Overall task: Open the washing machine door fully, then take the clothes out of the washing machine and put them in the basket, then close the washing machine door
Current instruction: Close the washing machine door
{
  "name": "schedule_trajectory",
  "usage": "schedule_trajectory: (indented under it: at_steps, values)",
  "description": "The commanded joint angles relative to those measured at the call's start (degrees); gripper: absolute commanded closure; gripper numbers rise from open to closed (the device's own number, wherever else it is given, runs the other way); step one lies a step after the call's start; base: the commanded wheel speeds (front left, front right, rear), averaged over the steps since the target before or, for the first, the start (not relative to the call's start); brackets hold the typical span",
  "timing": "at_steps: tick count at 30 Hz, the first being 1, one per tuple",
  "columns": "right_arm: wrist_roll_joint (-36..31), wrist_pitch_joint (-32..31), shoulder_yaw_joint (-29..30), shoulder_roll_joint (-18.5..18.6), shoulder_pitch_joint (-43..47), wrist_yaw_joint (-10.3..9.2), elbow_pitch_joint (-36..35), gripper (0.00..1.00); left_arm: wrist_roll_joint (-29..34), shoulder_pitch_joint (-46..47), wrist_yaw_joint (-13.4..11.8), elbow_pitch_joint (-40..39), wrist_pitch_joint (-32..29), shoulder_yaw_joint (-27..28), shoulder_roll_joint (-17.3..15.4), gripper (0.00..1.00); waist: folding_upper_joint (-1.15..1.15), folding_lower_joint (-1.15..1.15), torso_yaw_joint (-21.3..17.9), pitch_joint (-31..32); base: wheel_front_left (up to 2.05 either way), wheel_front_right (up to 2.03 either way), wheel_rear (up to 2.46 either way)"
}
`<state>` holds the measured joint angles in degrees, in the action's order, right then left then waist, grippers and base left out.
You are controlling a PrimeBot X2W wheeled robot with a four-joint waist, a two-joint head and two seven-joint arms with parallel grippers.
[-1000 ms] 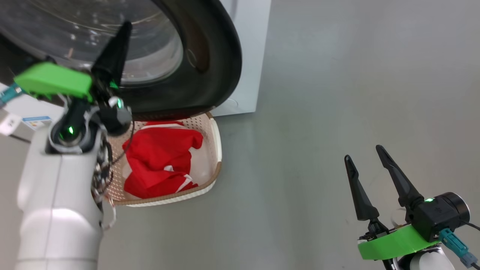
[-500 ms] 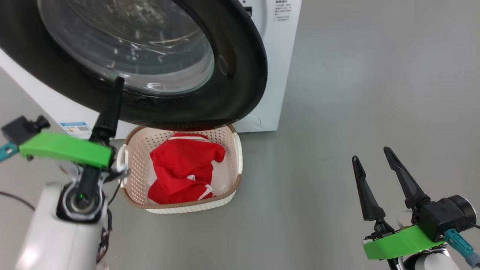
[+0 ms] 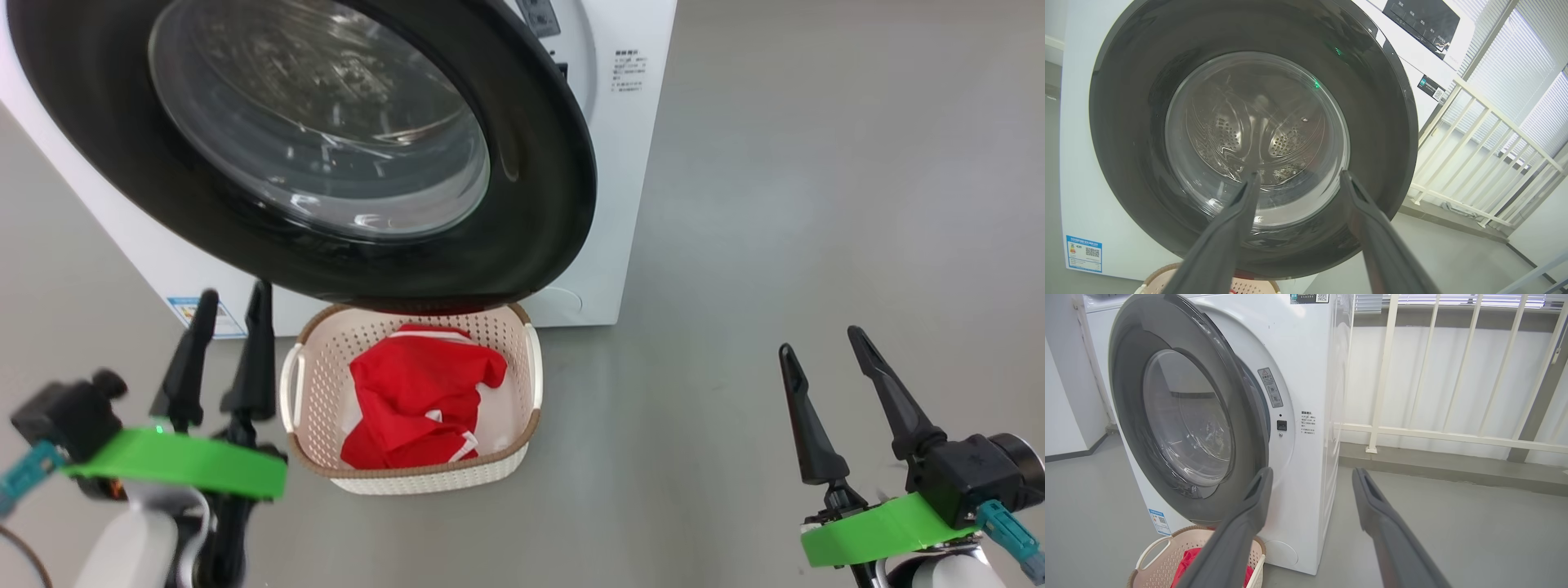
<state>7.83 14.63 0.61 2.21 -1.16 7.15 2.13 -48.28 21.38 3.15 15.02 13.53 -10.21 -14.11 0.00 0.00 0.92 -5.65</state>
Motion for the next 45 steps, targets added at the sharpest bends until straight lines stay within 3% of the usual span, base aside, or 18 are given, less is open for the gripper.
schedule_trajectory:
  at_steps: [1,8,18,31,45]
  values:
    - [0.66,0.37,-1.31,0.66,0.18,0.34,-1.18,0.00,3.12,-1.21,-1.20,-2.88,0.88,1.54,-2.46,0.00,0.00,0.00,0.34,1.17,0.00,0.00,0.00]
    - [0.64,0.37,-0.26,0.66,2.15,0.34,-1.79,0.00,14.62,-7.82,-3.80,-11.11,1.43,3.81,-2.46,0.00,0.00,0.00,1.33,2.84,0.00,0.00,0.00]
    - [0.81,0.37,0.36,0.66,4.81,0.34,-2.52,0.00,27.13,-16.63,-2.46,-17.25,1.46,8.94,1.19,0.00,0.00,0.00,2.12,3.89,0.00,0.00,0.00]
    - [1.64,0.37,1.83,0.66,7.61,0.34,-4.24,0.00,33.34,-23.63,-0.51,-20.48,1.46,13.78,7.57,0.00,0.00,0.00,2.50,4.81,0.00,0.00,0.00]
    - [1.51,0.37,1.97,0.66,8.78,0.34,-5.15,0.00,37.59,-25.16,1.24,-18.17,1.47,14.12,9.38,0.00,0.00,0.00,2.55,5.62,0.00,0.00,0.00]
